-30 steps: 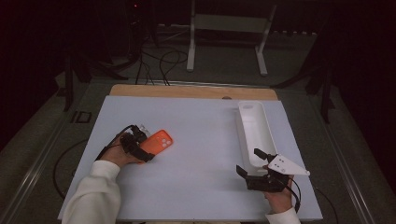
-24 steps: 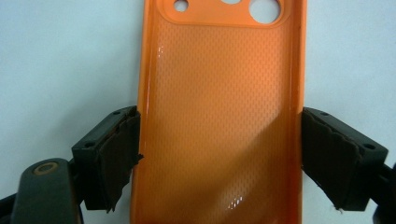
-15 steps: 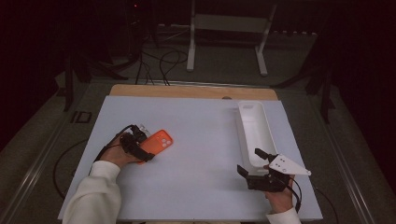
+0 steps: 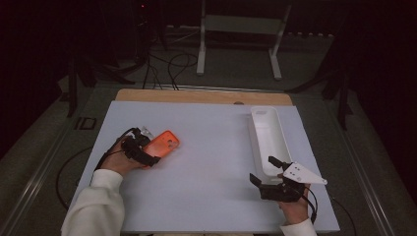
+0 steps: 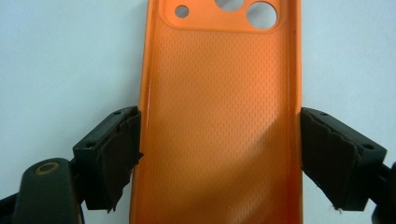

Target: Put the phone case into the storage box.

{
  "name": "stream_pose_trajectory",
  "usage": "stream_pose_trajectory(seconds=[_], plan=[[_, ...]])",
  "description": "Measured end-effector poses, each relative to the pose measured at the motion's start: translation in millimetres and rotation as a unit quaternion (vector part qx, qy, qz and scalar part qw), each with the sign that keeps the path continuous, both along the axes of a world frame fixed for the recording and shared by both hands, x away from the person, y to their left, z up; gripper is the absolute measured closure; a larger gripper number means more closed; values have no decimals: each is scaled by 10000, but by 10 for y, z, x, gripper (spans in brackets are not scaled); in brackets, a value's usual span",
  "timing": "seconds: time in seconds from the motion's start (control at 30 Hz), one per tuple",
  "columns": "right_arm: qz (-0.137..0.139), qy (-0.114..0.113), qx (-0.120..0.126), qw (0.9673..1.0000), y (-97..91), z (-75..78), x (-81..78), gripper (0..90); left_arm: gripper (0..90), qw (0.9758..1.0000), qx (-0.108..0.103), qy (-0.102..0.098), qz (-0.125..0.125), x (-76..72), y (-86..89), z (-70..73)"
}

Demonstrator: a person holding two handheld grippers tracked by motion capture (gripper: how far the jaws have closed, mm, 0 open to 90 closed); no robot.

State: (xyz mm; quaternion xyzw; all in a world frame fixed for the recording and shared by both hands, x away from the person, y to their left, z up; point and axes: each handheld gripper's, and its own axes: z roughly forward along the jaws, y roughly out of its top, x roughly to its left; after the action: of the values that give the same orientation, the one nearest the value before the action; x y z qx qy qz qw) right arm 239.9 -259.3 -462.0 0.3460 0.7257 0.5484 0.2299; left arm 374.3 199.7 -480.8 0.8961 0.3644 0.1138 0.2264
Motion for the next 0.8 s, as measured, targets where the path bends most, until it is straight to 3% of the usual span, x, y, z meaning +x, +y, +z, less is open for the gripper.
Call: stream_pose_trajectory(seconds=[0.43, 0.8], plan=[[-49, -5, 32, 10000, -7, 30, 24, 83, 169, 9990, -158, -400, 102, -95, 20, 189], [-59, 36, -22, 10000, 1, 105, 89, 83, 169, 9951, -376, -901, 175, -238, -40, 374]])
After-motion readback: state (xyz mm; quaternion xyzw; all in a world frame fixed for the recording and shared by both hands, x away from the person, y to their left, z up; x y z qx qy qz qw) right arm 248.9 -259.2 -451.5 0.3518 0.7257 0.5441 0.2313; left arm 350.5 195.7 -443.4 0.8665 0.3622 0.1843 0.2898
